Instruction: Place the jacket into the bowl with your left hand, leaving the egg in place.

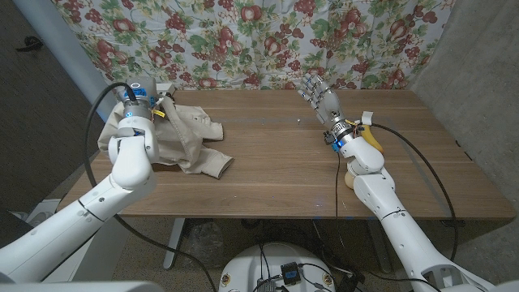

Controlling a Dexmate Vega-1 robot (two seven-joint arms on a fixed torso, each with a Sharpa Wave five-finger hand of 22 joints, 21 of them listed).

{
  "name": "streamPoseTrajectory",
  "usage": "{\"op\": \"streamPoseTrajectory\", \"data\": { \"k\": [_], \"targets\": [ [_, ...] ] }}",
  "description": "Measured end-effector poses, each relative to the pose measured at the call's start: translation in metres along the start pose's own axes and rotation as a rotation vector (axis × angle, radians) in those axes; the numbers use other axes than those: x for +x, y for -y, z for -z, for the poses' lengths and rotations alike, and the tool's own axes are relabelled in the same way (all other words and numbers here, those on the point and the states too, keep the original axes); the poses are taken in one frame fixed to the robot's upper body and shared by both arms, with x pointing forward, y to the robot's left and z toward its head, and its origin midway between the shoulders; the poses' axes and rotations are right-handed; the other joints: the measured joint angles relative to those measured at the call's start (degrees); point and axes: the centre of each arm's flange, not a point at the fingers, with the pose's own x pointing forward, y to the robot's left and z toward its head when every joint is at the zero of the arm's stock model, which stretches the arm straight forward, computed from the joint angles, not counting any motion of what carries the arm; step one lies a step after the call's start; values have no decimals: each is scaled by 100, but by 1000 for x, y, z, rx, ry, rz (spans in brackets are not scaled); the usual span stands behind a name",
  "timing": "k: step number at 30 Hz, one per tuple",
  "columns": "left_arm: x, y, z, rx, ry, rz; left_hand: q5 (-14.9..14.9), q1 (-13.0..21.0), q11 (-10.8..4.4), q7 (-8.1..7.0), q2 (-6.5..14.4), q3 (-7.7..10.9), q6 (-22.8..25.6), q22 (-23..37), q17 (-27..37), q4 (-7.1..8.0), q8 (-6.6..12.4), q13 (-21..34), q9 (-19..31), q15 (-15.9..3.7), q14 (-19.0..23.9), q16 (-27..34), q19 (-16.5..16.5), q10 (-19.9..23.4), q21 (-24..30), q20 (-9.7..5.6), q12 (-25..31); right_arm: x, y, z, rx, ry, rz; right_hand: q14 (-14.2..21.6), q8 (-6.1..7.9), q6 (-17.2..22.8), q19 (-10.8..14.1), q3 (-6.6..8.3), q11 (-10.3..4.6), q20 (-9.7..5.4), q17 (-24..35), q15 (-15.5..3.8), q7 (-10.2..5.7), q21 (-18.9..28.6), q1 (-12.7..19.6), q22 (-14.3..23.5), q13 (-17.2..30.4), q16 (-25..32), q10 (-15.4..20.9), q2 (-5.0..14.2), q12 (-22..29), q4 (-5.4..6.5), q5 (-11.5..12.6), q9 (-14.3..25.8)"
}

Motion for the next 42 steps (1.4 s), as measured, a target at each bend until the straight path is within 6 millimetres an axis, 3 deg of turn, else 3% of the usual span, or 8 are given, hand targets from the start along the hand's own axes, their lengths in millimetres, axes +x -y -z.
{"op": "streamPoseTrajectory", "data": {
  "k": [12, 20, 22, 24, 28, 30, 37, 42],
  "targets": [
    [2, 18, -5, 58, 23, 18, 0, -83, -61, -60, 6, 85, -101, -29, 115, 41, -10, -14, 59, -6, 9, -163, 18, -62, -106, -18, -114, -3, 3, 1, -1, -5, 10, 0, 0, 0, 0, 0, 0, 0, 0, 0, 0, 0, 0, 0, 0, 0, 0, 0, 0, 0, 0, 0],
    [1, 8, -19, 109, 82, -72, -2, -113, -85, -124, -22, 85, -165, -29, -41, 41, -52, -63, 55, -37, 79, -308, 19, -86, -134, -19, -201, -4, 7, 3, 1, -6, 17, 0, 0, 0, 0, 0, 0, 0, 0, 0, 0, 0, 0, 0, 0, 0, 0, 0, 0, 0, 0, 0],
    [1, 8, -25, 120, 110, -76, -1, -376, -126, -197, -112, 99, -439, -38, -341, 55, -212, -105, 52, -343, 224, -620, -54, -279, -279, -110, -343, -4, 8, 3, 1, -6, 19, 0, 0, 0, 0, 0, 0, 0, 0, 0, 0, 0, 0, 0, 0, 0, 0, 0, 0, 0, 0, 0],
    [2, 9, -27, 129, 120, -52, -1, -642, -147, -282, -293, 382, -865, -68, -729, 408, -455, -183, 44, -767, 302, -1051, -363, -623, -557, -172, -542, -4, 9, 3, 1, -5, 18, 0, 0, 0, 0, 0, 0, 0, 0, 0, 0, 0, 0, 0, 0, 0, 0, 0, 0, 0, 0, 0],
    [2, 10, -32, 149, 140, -35, 13, -1197, -158, -537, -321, 228, -1866, -86, -1253, 608, -816, -337, -14, -1181, 38, -1661, -728, -1390, -1142, -99, -797, -3, 11, 4, 1, -3, 19, 0, 0, 0, 0, 0, 0, 0, 0, 0, 0, 0, 0, 0, 0, 0, 0, 0, 0, 0, 0, 0],
    [2, 10, -34, 153, 147, -31, 41, -1654, -117, -700, -537, 95, -2450, -102, -1657, 738, -867, -436, -70, -1034, -557, -2076, -892, -1979, -1473, 79, -871, -3, 12, 4, 1, -2, 18, 0, 0, 0, 0, 0, 0, 0, 0, 0, 0, 0, 0, 0, 0, 0, 0, 0, 0, 0, 0, 0],
    [2, 9, -42, 156, 192, -16, 173, -2736, -15, -984, -993, -581, -4178, -92, -2769, 1012, -890, -915, -284, -614, -2582, -2390, -1957, -3838, -2590, 1235, -875, -1, 16, 7, 3, -5, 20, 0, 0, 0, 0, 0, 0, 0, 0, 0, 0, 0, 0, 0, 0, 0, 0, 0, 0, 0, 0, 0],
    [2, 6, -47, 135, 220, -10, 295, -3375, 70, -1024, -1082, -1154, -5159, -76, -3460, 1227, -890, -1380, -379, -84, -3672, -2390, -2665, -4867, -3407, 1409, -875, 0, 18, 7, 2, -3, 20, 0, 0, 0, 0, 0, 0, 0, 0, 0, 0, 0, 0, 0, 0, 0, 0, 0, 0, 0, 0, 0]
  ]
}}
